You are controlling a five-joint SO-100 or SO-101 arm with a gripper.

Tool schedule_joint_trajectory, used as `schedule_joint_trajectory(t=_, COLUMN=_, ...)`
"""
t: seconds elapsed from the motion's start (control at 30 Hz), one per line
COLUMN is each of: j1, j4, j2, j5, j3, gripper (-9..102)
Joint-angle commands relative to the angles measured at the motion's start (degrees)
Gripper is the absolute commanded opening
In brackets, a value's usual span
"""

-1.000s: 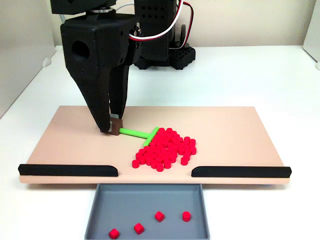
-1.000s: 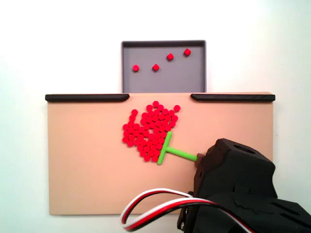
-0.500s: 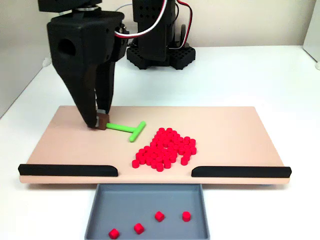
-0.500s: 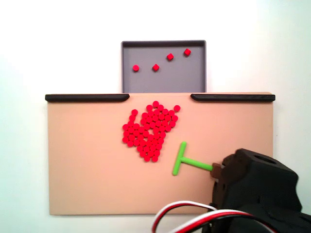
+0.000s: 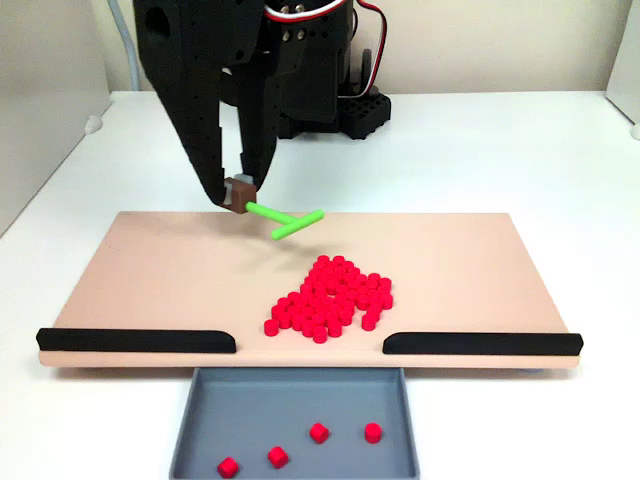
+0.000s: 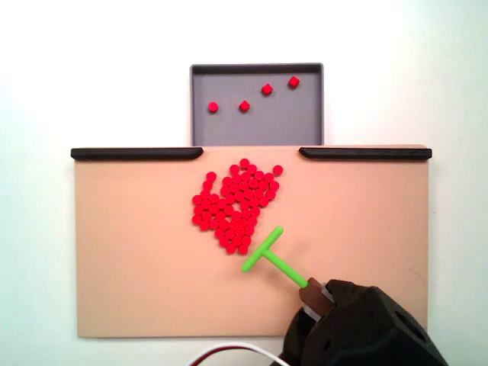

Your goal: Gather the right side granules

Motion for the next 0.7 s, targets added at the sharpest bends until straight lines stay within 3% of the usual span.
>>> schedule_joint_trajectory(t=0.0, j1=-3.25, j4=-0.35, j2=5.10, j5=13.36, j3=0.88, gripper=0)
schedule_joint_trajectory(t=0.23, j1=-7.82, j4=1.85, j2=11.34, j5=34.28, j3=6.15, gripper=0)
schedule_joint_trajectory(t=0.67, j1=-11.87, j4=8.61, j2=11.25, j5=57.92, j3=5.36, gripper=0)
